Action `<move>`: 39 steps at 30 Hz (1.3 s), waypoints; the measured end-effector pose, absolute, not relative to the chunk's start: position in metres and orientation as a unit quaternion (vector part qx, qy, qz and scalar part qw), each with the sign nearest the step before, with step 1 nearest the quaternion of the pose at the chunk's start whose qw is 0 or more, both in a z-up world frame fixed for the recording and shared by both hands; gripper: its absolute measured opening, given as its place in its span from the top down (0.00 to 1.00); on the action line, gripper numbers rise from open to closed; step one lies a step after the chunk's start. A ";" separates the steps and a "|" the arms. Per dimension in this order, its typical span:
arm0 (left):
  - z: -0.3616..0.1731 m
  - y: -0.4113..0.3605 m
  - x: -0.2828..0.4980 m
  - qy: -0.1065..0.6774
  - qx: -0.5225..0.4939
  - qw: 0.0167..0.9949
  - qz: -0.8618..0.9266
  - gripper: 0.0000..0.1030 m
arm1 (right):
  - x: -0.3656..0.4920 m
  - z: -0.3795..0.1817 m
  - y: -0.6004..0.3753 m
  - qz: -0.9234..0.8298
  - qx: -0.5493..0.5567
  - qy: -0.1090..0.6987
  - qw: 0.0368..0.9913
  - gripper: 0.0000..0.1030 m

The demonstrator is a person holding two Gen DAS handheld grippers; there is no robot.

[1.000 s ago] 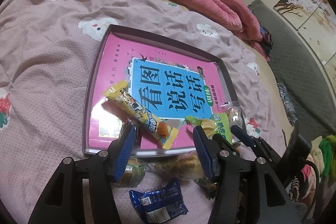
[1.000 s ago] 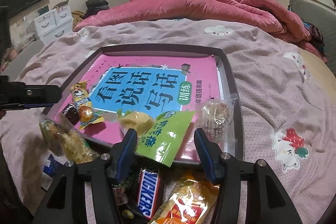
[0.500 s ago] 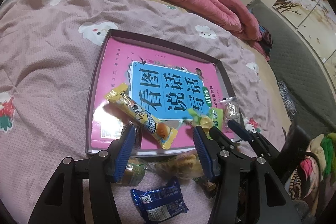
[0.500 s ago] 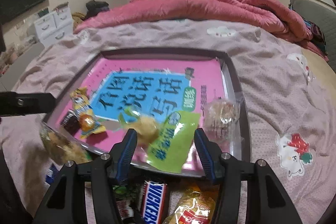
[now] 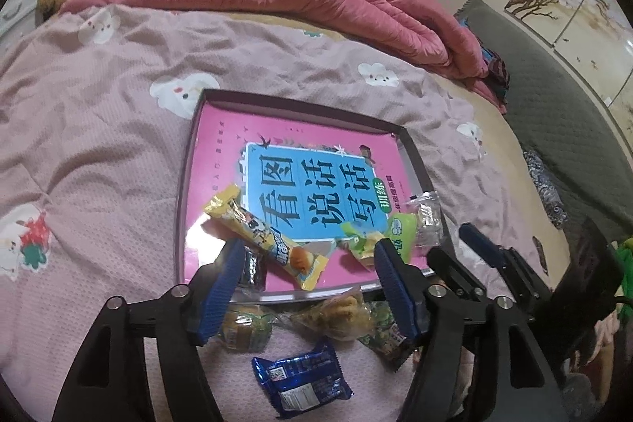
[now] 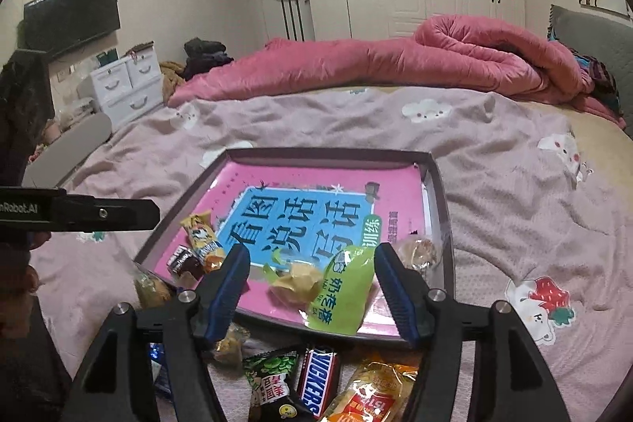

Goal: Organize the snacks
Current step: 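Move both open tools back from the tray toward the loose snacks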

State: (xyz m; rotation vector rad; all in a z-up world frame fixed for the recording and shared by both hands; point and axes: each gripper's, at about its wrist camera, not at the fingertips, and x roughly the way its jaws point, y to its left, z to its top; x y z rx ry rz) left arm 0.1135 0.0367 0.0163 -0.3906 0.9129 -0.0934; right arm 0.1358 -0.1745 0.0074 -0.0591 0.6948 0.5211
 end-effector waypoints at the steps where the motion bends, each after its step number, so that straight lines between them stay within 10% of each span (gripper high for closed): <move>1: 0.019 0.036 0.113 0.435 -0.184 0.880 -0.042 0.31 | 0.135 0.009 -0.176 0.252 -0.027 0.335 0.908 0.32; 39: 0.037 0.032 0.081 0.430 -0.161 0.887 -0.040 0.27 | 0.102 0.041 -0.207 0.184 -0.008 0.322 0.929 0.29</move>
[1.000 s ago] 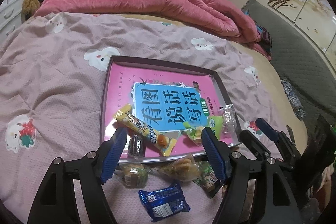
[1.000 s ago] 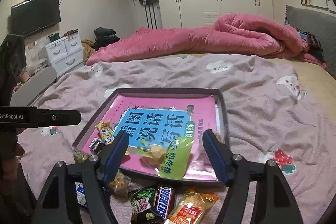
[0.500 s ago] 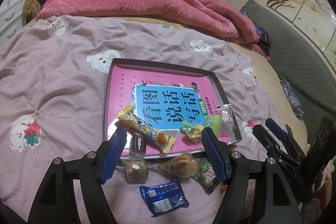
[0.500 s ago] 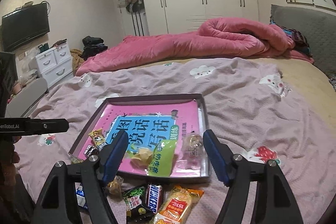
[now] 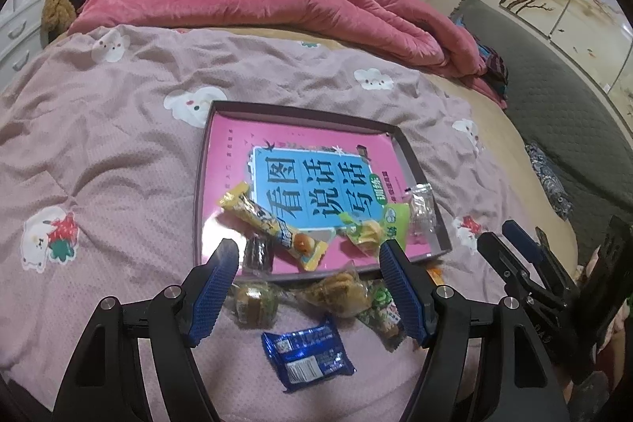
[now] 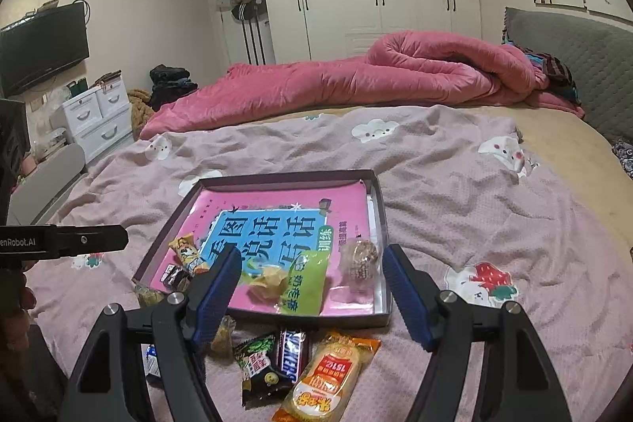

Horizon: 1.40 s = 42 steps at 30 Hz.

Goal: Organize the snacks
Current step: 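Move both open tools back from the tray toward the loose snacks, then lower the left tool over the blue wrapped packet while the right tool lowers over the bread packet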

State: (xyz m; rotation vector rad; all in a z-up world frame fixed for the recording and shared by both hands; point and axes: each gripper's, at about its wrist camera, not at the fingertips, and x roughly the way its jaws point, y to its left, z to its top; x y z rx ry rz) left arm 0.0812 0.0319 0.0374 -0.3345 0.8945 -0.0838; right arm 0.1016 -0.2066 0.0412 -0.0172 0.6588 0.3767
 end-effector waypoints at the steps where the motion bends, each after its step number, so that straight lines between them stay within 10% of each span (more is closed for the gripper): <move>1: 0.037 0.031 0.080 0.432 -0.158 0.887 -0.040 0.27 | 0.101 0.041 -0.206 0.184 -0.010 0.323 0.928 0.29; 42: 0.008 0.008 0.054 0.479 -0.129 0.868 -0.043 0.22 | 0.073 0.016 -0.199 0.174 -0.035 0.377 0.909 0.25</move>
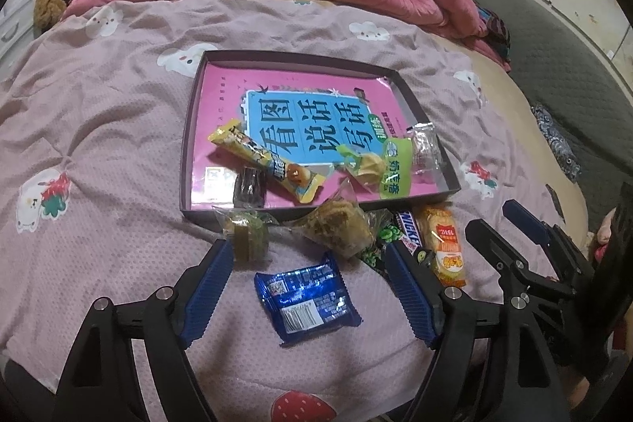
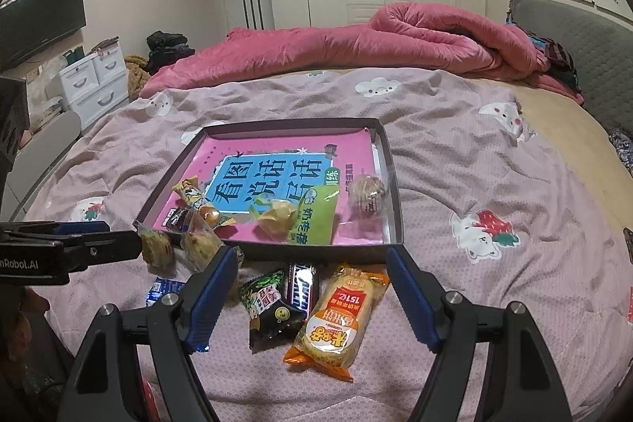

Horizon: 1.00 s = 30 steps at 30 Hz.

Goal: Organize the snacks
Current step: 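Lower the left tool over the blue wrapped packet while the right tool lowers over the bread packet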

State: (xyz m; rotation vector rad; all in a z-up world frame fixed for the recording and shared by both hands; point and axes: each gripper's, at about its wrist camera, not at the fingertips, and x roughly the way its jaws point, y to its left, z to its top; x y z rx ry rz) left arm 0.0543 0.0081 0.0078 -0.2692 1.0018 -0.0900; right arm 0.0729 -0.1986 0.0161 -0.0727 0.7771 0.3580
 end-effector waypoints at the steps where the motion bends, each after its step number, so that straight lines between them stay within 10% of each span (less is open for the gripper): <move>1: 0.006 0.007 0.054 0.480 -0.129 0.866 -0.044 0.22 | 0.073 0.015 -0.199 0.172 -0.036 0.379 0.909 0.25; 30: -0.031 -0.007 0.054 0.536 -0.116 0.836 -0.034 0.21 | 0.085 -0.013 -0.211 0.124 -0.028 0.438 0.890 0.25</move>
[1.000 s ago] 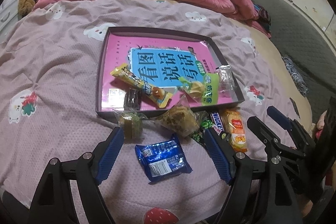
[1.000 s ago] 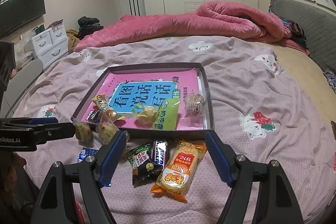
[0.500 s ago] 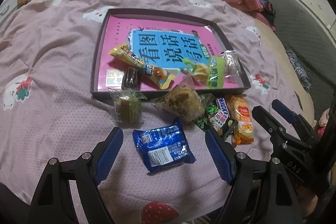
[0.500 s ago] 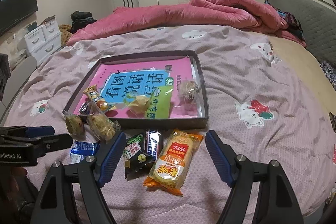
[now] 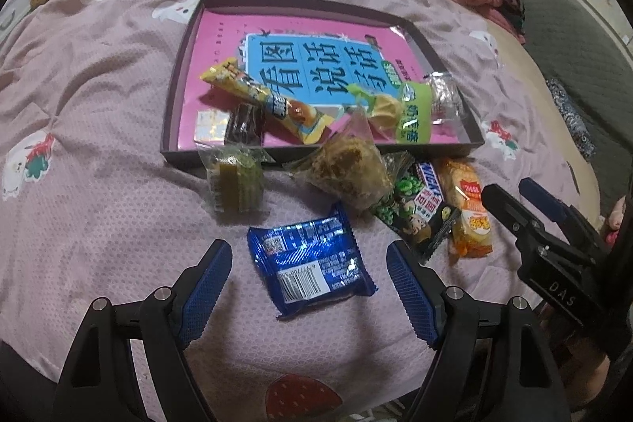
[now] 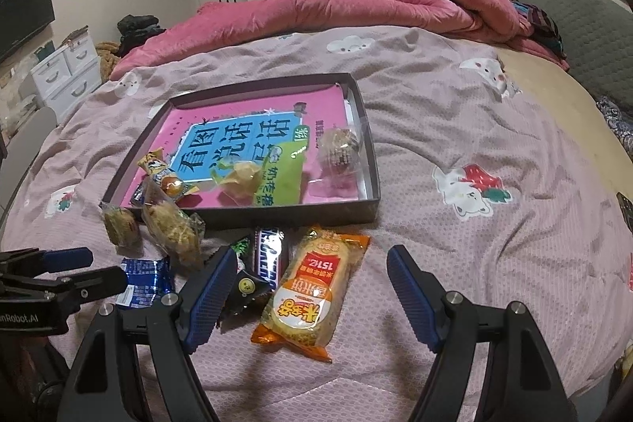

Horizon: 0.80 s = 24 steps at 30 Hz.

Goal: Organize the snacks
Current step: 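Lower the left tool over the blue wrapped packet while the right tool lowers over the bread packet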

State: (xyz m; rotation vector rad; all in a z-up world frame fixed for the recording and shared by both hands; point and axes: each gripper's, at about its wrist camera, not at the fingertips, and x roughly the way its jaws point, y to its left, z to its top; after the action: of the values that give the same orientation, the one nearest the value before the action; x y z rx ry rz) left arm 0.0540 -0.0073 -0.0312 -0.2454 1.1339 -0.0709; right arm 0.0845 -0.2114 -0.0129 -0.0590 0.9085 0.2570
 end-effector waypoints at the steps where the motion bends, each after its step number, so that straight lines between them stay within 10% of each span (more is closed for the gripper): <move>1: -0.033 -0.009 0.054 0.539 -0.114 0.834 -0.036 0.21 | 0.085 -0.014 -0.212 0.119 -0.029 0.440 0.890 0.25; 24: -0.054 -0.020 0.059 0.561 -0.104 0.821 -0.016 0.21 | 0.104 -0.054 -0.209 0.107 -0.033 0.493 0.863 0.25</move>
State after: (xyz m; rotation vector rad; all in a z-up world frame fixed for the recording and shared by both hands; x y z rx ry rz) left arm 0.0586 -0.0200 -0.0545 -0.2214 1.1945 -0.0347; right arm 0.1038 -0.2093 -0.0542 -0.0701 1.0337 0.2243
